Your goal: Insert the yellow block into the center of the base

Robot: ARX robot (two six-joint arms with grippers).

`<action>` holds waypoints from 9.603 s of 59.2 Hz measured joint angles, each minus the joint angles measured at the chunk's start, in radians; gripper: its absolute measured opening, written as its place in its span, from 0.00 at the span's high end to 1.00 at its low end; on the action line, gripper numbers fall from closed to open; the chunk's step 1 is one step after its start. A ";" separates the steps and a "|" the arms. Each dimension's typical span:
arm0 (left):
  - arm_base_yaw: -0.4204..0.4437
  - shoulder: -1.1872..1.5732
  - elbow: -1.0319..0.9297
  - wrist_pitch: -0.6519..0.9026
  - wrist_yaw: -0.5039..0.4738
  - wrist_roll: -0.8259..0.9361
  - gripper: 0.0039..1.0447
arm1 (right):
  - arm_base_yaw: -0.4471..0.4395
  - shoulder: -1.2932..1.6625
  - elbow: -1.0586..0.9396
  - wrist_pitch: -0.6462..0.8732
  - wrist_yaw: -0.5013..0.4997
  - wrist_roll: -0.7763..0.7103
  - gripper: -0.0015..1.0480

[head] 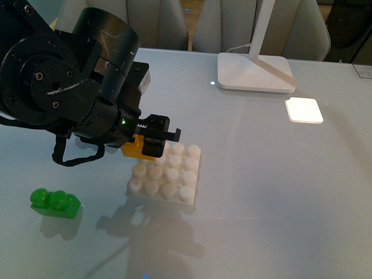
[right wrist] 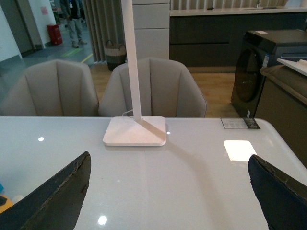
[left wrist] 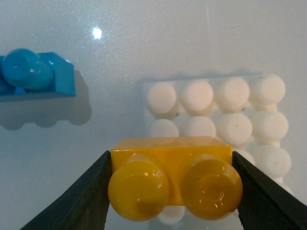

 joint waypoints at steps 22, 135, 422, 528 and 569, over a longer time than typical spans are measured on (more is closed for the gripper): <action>-0.032 0.008 0.033 -0.010 -0.002 -0.032 0.41 | 0.000 0.000 0.000 0.000 0.000 0.000 0.08; -0.061 0.109 0.069 0.074 0.053 -0.099 0.42 | 0.000 0.000 0.000 0.000 0.000 0.000 0.08; 0.028 -0.025 -0.010 0.047 -0.018 -0.049 0.07 | 0.000 0.000 0.000 0.000 0.000 0.000 0.08; 0.410 -1.653 -1.048 0.375 0.026 0.143 0.98 | 0.000 0.000 0.000 0.000 0.000 0.000 0.08; 0.410 -1.970 -1.048 0.070 0.026 0.143 0.98 | 0.000 0.000 0.000 0.000 0.000 0.000 0.08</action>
